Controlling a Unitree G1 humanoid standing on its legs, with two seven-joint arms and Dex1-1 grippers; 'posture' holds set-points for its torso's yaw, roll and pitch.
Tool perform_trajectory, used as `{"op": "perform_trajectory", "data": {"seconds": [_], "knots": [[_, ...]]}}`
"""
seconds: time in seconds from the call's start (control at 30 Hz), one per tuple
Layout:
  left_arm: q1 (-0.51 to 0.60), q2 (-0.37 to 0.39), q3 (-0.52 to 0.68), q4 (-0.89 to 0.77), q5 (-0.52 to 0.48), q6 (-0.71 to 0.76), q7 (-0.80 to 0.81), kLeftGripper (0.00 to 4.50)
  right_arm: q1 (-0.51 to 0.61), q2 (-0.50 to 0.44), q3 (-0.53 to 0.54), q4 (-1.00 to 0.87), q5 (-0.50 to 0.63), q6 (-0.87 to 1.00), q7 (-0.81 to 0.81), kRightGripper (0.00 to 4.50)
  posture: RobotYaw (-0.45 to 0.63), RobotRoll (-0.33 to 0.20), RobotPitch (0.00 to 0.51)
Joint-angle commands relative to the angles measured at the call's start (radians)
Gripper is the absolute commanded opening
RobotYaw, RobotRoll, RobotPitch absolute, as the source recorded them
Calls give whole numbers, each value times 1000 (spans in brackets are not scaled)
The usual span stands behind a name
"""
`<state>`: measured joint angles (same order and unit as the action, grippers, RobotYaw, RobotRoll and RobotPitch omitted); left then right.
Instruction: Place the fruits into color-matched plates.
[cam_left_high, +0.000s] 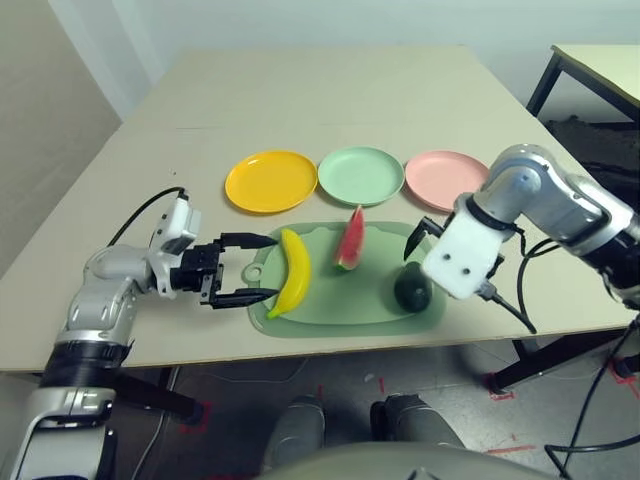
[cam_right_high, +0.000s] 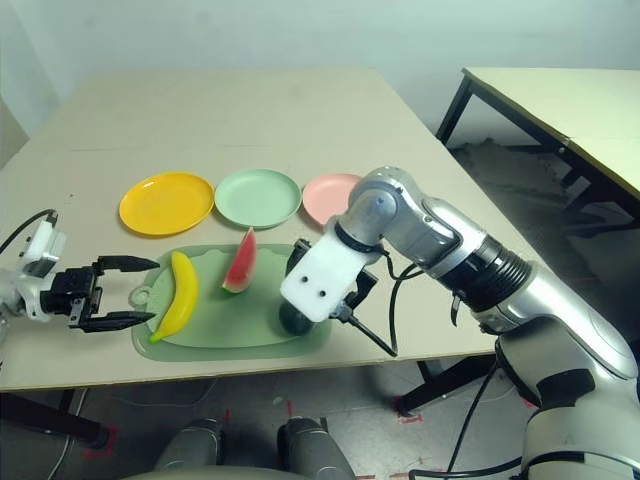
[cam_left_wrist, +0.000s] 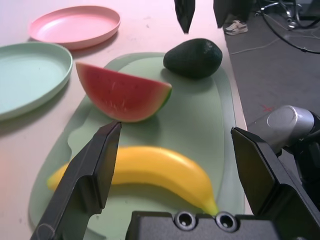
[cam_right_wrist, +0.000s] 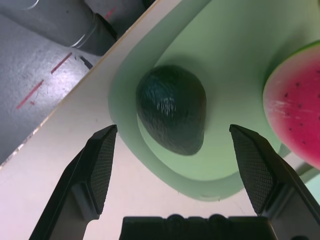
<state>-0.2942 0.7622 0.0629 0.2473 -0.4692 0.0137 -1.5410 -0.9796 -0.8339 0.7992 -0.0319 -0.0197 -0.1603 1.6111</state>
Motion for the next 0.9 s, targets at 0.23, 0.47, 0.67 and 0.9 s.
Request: {"op": "perform_trajectory", "data": {"seconds": [0.23,0.47,0.67,0.9], "knots": [[17,-9,-4,14,9,-15,-14,4475,71,68,-6,71,-86,-47,3,4500,54,0,44],[44,5,12,0,3,-15,-10,4475,87,122,-22,128,-129,-71,3,4500,59,0,51],[73,-1,9,-33,-1,-11,0,4475,90,148,-30,175,-158,-95,3,4500,66,0,50],[85,2,15,-39,-1,-16,6,4475,92,163,-42,192,-168,-74,3,4500,67,0,46]]}}
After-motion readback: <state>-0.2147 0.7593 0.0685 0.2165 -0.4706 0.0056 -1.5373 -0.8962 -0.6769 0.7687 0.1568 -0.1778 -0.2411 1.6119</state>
